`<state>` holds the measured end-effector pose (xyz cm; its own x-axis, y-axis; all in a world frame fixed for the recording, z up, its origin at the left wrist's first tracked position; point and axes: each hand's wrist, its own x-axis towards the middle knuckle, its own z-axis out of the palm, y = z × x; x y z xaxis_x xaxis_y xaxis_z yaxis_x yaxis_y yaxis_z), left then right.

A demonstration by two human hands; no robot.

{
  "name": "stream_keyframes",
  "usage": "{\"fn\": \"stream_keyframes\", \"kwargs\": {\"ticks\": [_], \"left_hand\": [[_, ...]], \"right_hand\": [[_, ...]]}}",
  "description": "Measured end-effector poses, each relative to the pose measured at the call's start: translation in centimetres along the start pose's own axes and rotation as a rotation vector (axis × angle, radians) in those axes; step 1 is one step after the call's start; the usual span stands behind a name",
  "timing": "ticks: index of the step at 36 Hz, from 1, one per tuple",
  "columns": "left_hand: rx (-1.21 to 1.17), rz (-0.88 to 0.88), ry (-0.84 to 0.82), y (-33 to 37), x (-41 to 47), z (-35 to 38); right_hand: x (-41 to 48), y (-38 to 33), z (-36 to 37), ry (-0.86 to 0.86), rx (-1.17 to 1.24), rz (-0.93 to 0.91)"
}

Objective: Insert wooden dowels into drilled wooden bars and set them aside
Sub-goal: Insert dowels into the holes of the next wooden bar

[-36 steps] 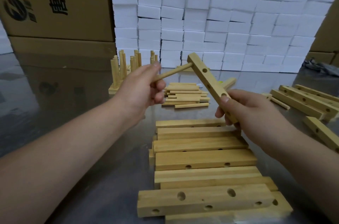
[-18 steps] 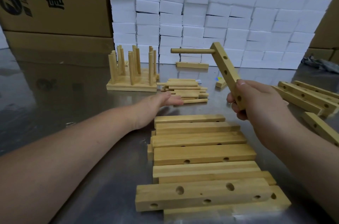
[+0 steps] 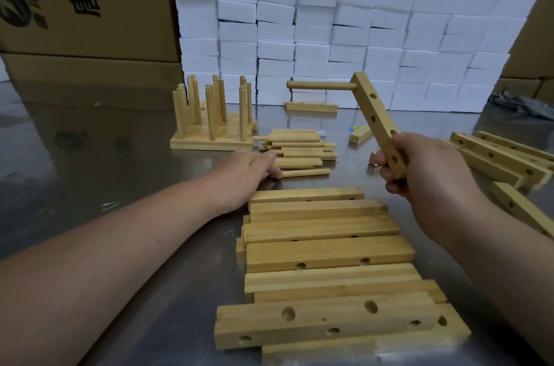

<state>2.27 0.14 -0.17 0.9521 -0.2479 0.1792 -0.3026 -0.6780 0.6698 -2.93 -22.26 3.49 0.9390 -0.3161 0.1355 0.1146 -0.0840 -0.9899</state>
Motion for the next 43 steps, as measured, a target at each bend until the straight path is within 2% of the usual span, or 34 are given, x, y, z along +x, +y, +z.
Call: {"fn": "stream_keyframes", "kwargs": {"ticks": [8, 14, 21, 26, 31, 43], "left_hand": [[0.08, 0.021, 0.064, 0.6, -0.4, -0.1], [0.114, -0.012, 0.191, 0.6, -0.5, -0.4], [0.041, -0.071, 0.263, 0.0, -0.2, -0.8], [0.07, -0.06, 0.212, 0.1, -0.2, -0.6], [0.153, -0.083, 0.077, 0.0, -0.1, -0.8], [0.034, -0.079, -0.101, 0.1, -0.8, -1.9]], "right_hand": [[0.8, 0.7, -0.2, 0.0, 0.014, 0.022], [1.2, 0.8, -0.1, 0.036, -0.006, 0.049], [1.6, 1.0, -0.1, 0.008, -0.016, 0.076], [2.0, 0.7, 0.2, -0.017, -0.021, 0.127], [2.1, 0.6, 0.4, -0.06, -0.018, 0.147], [2.1, 0.3, 0.4, -0.085, 0.004, 0.208]]}}
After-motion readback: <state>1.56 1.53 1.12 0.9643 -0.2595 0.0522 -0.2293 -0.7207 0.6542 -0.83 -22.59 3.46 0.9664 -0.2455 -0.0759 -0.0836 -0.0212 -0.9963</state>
